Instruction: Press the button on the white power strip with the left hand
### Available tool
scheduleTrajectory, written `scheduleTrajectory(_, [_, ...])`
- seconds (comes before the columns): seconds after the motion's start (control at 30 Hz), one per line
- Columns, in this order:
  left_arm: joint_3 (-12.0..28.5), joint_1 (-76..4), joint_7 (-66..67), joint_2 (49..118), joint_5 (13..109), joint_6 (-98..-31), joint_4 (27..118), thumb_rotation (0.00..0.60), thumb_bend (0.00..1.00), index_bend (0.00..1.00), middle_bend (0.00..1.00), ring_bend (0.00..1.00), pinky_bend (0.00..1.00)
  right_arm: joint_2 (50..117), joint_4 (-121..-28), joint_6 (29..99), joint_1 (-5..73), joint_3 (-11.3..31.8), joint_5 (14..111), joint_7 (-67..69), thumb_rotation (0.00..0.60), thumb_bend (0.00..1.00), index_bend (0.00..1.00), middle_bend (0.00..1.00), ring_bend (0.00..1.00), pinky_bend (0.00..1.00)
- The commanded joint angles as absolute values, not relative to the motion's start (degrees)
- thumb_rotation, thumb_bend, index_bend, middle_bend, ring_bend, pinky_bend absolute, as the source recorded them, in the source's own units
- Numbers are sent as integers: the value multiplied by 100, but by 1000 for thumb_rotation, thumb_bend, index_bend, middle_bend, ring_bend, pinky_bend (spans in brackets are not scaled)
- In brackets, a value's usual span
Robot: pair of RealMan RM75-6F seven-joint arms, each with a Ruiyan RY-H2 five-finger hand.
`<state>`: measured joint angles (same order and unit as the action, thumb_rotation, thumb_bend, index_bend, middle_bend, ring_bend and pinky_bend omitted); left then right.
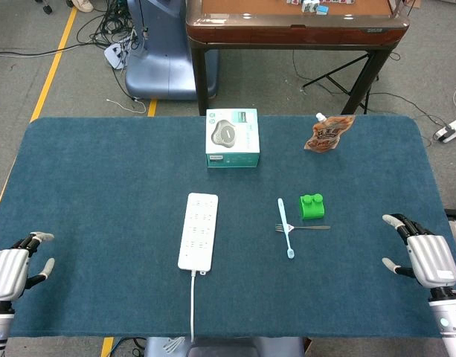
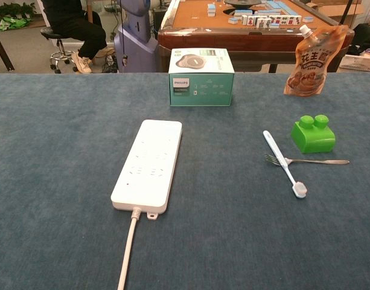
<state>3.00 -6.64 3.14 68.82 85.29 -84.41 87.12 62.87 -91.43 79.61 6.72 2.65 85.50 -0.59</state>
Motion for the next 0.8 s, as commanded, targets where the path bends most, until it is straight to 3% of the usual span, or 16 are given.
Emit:
scheduleTrajectory(0.03, [293,-691,327,6857,8550,-8405,8732,600,363,417,348,470,726,6317,-9138,7928,691,236,8595,-3,600,0,192,212,264,468])
scheduleTrajectory(0.3, [322,-875,24,6815,8678,-8226,8817,600,362,404,379,550,810,6280,-9198,7960,726,296,8582,59,600,1,192,229,267,468])
scheduleTrajectory(0.43, [334,-1166,-78,6809,8951,-7995,8763,600,362,361,451,622,882,6179,-9303,8021,745,394,8525,81,600,20,192,242,268,471])
scheduleTrajectory(0.57, [359,-1530,-280,6871,9177,-7661,8674,600,364,314,599,721,954,6077,-9374,8010,798,483,8458,6,600,60,192,249,268,471])
scheduleTrajectory(0.63, [362,-1747,-368,6896,9272,-7426,8656,600,449,300,706,779,985,6033,-9424,8012,822,529,8421,-34,600,66,192,249,268,471])
scheduleTrajectory(0.67, [362,-1846,-393,6895,9308,-7310,8669,600,563,296,781,816,996,6020,-9444,8017,829,546,8410,-40,600,68,192,252,268,471])
scheduleTrajectory(0.8, [403,-2273,-488,6923,9411,-6845,8750,600,822,293,914,890,1000,5972,-9492,7986,857,578,8358,-51,600,74,192,260,268,471])
